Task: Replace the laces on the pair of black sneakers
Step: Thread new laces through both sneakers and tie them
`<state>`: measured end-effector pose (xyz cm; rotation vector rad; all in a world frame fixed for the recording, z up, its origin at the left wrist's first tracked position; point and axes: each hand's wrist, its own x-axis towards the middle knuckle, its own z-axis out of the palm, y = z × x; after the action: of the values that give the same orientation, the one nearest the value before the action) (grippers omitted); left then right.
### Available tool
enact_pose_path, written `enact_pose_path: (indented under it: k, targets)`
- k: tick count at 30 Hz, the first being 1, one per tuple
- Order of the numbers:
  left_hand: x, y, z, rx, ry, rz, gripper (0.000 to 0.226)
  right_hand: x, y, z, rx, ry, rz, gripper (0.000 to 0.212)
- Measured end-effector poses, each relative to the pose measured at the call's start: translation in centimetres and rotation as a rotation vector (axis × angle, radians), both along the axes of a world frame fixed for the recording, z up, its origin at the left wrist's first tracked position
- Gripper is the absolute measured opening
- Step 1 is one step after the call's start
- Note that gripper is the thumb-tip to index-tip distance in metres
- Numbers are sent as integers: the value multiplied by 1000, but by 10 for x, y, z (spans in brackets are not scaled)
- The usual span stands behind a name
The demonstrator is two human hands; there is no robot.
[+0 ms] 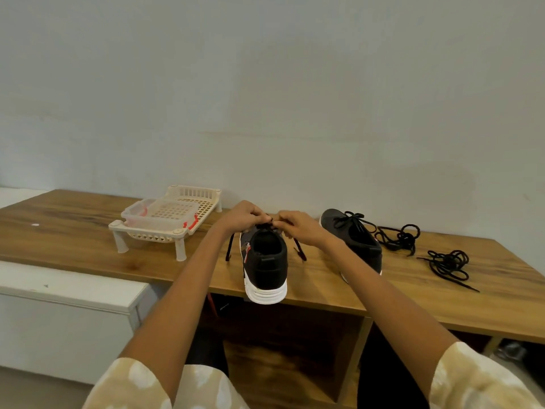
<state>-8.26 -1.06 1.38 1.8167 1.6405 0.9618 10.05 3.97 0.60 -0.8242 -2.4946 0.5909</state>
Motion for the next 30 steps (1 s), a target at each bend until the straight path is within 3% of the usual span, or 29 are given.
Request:
enact_pose_path:
  k: [3,7,11,13,17,25,28,30]
  targets:
    - [-1,-1,-5,-36,-118,14,18,3,4,-8,69,97,5,11]
    - [-3,-1,-7,-56,-158,14,21,1,10,-16,48,168,1,20]
    - [-2,-2,-9,-60,-176,17,23,-1,12,-12,-32,220,16,10]
    - [-3,-3,-11,-69,-186,16,25,-3,11,-11,-69,265,-15,19]
    - [-7,-4,-12,-83,-222,-15,24,-8,10,-17,-137,341,-46,14]
    - [1,-3,-15,135,-18,45,7,-5,12,-16,-245,408,-79,7]
    - [4,-2,-18,236,21,94,4,-7,10,-10,-358,571,-140,18]
    - [8,-3,-20,277,48,91,7,-8,9,-3,-418,517,-120,22]
